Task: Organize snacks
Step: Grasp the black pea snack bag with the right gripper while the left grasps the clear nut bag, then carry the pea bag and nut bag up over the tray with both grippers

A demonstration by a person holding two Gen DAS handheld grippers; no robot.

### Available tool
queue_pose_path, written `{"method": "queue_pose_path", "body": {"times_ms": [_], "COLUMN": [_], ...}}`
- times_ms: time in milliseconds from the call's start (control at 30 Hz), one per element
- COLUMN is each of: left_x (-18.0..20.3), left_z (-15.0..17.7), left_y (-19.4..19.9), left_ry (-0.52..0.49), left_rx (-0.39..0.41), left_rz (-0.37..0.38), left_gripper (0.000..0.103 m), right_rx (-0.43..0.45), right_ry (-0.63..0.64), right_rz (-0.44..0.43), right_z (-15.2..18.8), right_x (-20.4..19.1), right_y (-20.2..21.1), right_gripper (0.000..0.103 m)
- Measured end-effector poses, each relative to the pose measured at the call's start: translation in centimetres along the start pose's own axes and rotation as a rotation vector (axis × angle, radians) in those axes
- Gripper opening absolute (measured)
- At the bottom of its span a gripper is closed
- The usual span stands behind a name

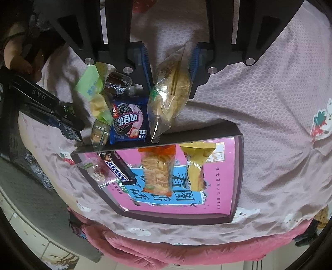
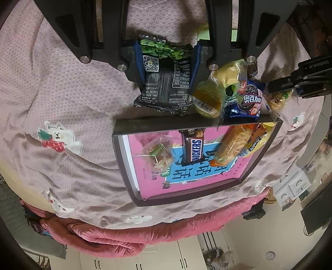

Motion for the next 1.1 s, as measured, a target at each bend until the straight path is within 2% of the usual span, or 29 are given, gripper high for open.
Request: {"method": "queue_pose_path", "body": {"times_ms": [633, 1100], "left_x": [0.3, 0.4], "left_z": [-1.3, -3.1], "left_y": [3.1, 5.1], "left_ry": [0.025, 0.049], "left_rx": [0.079, 0.144], "left_rz": [0.017, 0.024], "left_gripper": [0.030, 0.029], "right_rx": [0.128, 0.190], "right_ry": [-0.018, -0.015], "right_rz": [-0.069, -0.108], "right_z": [-1.4, -2.5], "right_x": [-0.3, -0.9], "right_y": [2.9, 4.5], "right_gripper": [0.037, 0.037]}}
Point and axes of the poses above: each gripper's, at about its wrist camera, not at the fingertips, and y roughly against the way its jaws point, x to its right, z to its underside, the point moved 5 cm from there along -y, roughly the way its jaws point, and after that the axes turned 8 degrees about z, right-handed, at the moved point
